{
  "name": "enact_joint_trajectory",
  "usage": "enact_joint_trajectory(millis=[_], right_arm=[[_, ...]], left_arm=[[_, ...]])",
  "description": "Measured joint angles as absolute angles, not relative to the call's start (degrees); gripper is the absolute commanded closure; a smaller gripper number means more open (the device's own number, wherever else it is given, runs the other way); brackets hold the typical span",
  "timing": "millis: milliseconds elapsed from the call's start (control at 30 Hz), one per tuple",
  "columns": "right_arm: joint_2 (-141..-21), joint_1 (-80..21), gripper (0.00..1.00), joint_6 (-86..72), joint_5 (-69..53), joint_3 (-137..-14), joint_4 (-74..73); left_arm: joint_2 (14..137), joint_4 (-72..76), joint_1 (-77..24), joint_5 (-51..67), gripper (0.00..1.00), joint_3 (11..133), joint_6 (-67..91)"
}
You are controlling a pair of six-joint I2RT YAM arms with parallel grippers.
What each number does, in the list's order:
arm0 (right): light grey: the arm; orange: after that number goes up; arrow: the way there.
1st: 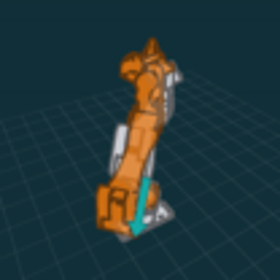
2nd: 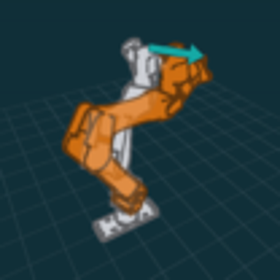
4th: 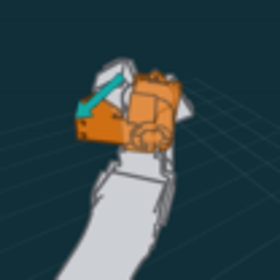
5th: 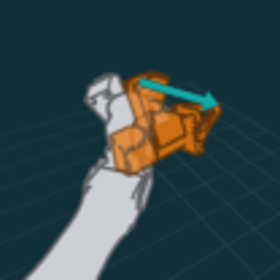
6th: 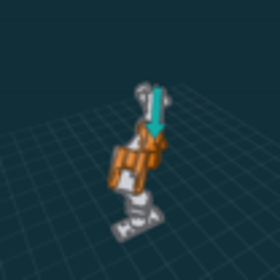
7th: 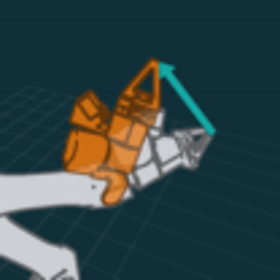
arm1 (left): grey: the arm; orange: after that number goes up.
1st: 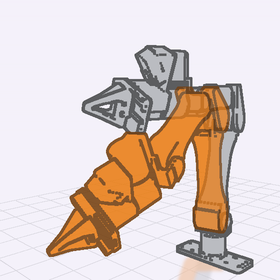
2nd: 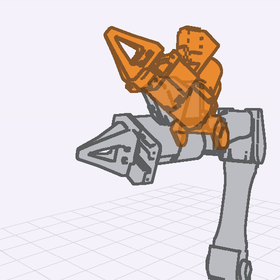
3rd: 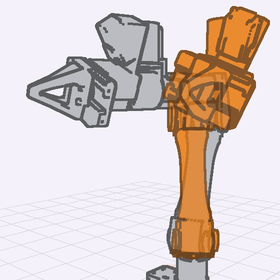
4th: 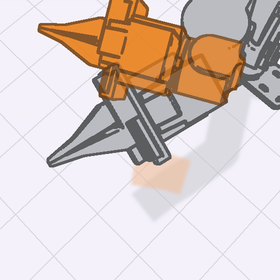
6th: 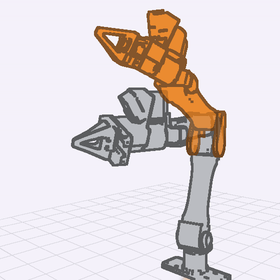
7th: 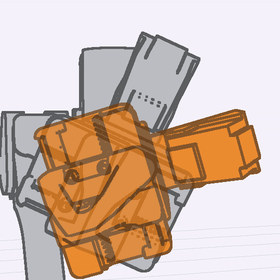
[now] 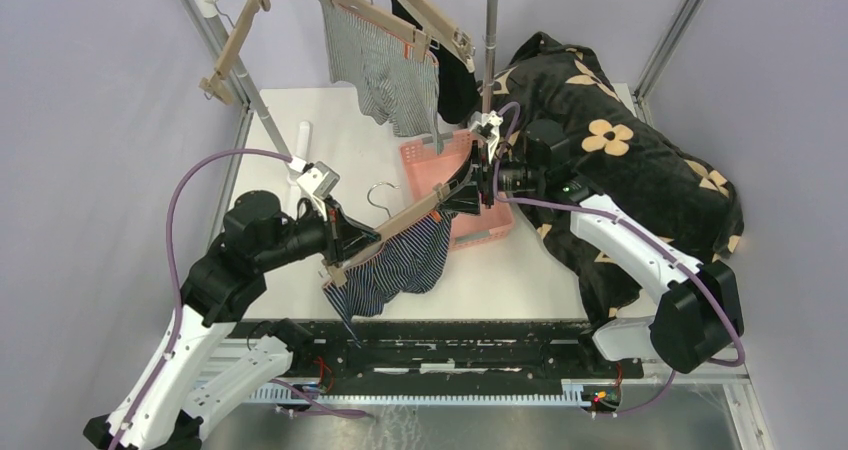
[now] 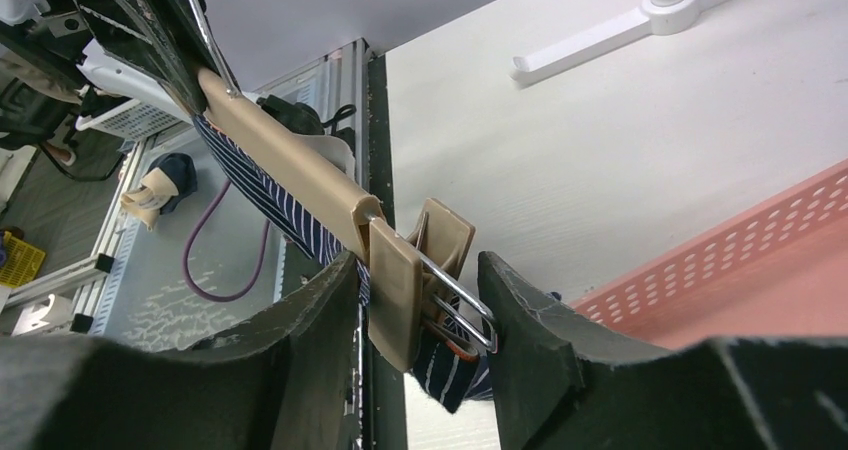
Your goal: Remove the underwear clipped to the hanger
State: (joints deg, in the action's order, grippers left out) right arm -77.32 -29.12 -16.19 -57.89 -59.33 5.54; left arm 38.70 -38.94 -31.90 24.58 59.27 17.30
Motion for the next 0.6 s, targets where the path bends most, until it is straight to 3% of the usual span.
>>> enact_joint_trajectory(millis=[133, 333, 400, 500, 533, 600], right_arm=[[-77.32, -29.02, 0.35, -16.16, -57.95, -59.33, 5.41], [-76.64, -29.1, 0.35, -16.88, -58.04, -58.57, 7.77], [-76.18, -28.97, 0.51, -17.47, -58.17, -58.17, 8.8], [-75.5, -28.36, 0.93, -18.24, -59.99, -58.0, 10.17], [-75.07, -28.03, 0.98, -18.63, -61.91, -57.89, 10.66], [-73.65, -27.59, 0.99, -19.49, -65.08, -57.74, 10.92]], left_arm=[[38.96, -37.65, -31.9, 24.71, 0.97, 58.19, 17.3], [40.8, -34.7, -31.9, 26.76, 0.97, 56.77, 17.32], [41.1, -33.85, -31.92, 27.44, 0.97, 56.6, 17.32], [40.88, -33.89, -31.81, 28.25, 0.97, 56.4, 17.26], [40.29, -34.22, -31.77, 28.64, 0.97, 56.21, 17.15], [39.16, -34.24, -31.7, 29.98, 0.97, 56.07, 17.1]])
